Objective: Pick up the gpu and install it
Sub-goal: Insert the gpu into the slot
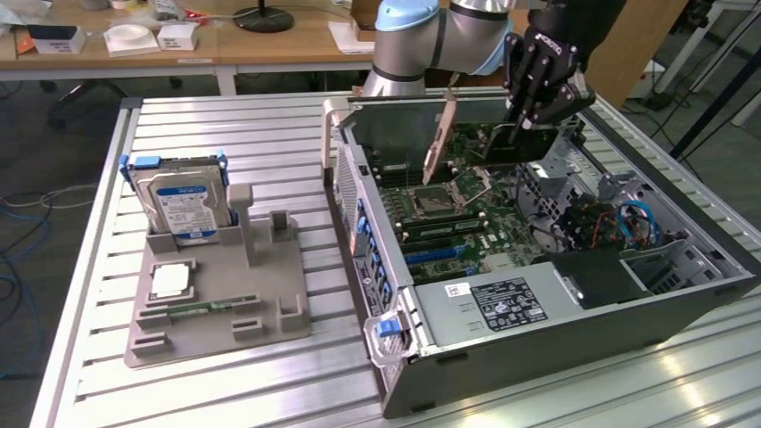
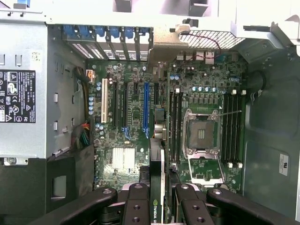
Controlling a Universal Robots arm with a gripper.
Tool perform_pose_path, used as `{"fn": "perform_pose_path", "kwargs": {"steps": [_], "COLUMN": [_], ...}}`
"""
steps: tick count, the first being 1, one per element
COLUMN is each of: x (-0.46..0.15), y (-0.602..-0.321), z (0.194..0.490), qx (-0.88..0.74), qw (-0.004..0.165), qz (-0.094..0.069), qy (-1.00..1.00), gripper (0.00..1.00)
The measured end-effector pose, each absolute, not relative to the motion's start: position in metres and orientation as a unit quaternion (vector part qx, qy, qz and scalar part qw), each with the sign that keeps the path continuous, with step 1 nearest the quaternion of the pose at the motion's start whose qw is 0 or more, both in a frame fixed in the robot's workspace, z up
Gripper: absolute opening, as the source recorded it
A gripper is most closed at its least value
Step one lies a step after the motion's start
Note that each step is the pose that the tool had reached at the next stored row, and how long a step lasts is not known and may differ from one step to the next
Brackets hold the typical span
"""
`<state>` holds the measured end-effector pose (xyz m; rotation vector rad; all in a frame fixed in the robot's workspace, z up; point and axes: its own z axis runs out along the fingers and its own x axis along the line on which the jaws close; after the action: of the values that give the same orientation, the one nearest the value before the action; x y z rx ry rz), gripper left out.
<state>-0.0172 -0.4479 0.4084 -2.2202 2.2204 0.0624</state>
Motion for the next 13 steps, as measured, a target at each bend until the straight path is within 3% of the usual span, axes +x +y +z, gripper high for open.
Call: {"fn": "perform_pose_path", "kwargs": {"steps": [13], "x": [-0.0172], "y": [-0.4479], "z": [0.4012], "qx": [-0.707], "qw": [0.0], "qz": [0.019], "qy": [0.707], "gripper": [0.26]}}
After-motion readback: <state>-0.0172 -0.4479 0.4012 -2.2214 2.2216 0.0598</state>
